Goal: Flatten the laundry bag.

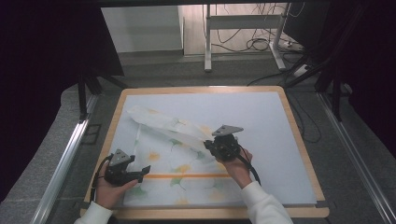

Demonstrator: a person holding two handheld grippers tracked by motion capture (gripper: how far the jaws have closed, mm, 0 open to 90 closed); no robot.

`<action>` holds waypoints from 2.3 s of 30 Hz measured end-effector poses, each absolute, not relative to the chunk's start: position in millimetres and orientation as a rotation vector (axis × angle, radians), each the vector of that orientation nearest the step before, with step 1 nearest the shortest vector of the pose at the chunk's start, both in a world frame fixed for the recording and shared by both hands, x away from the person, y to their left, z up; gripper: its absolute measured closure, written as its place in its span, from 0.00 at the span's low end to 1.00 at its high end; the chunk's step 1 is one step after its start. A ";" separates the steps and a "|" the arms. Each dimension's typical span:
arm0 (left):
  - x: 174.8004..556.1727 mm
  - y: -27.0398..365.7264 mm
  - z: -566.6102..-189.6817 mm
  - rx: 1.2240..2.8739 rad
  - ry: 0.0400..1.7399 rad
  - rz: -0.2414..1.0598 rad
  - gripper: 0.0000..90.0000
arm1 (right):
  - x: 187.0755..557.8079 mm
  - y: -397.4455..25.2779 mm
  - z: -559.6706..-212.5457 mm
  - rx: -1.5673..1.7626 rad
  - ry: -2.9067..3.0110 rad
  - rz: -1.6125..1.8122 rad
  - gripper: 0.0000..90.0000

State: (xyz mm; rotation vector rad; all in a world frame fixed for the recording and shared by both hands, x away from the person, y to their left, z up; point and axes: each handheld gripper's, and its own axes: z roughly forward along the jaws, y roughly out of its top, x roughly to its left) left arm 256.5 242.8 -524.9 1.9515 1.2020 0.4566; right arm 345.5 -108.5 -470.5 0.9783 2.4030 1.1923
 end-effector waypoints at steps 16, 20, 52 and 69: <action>256.5 242.5 -525.0 1.951 1.202 0.459 0.23 | 357.7 -118.3 -471.3 1.020 2.372 1.206 0.95; 256.5 242.5 -525.1 1.953 1.202 0.459 0.23 | 360.7 -120.0 -472.0 1.029 2.368 1.203 0.95; 256.7 241.6 -525.8 1.963 1.195 0.453 0.24 | 397.0 -150.2 -478.0 1.176 2.281 1.202 0.95; 257.3 240.9 -526.4 1.972 1.197 0.453 0.24 | 415.7 -159.3 -473.8 1.226 2.242 1.222 0.95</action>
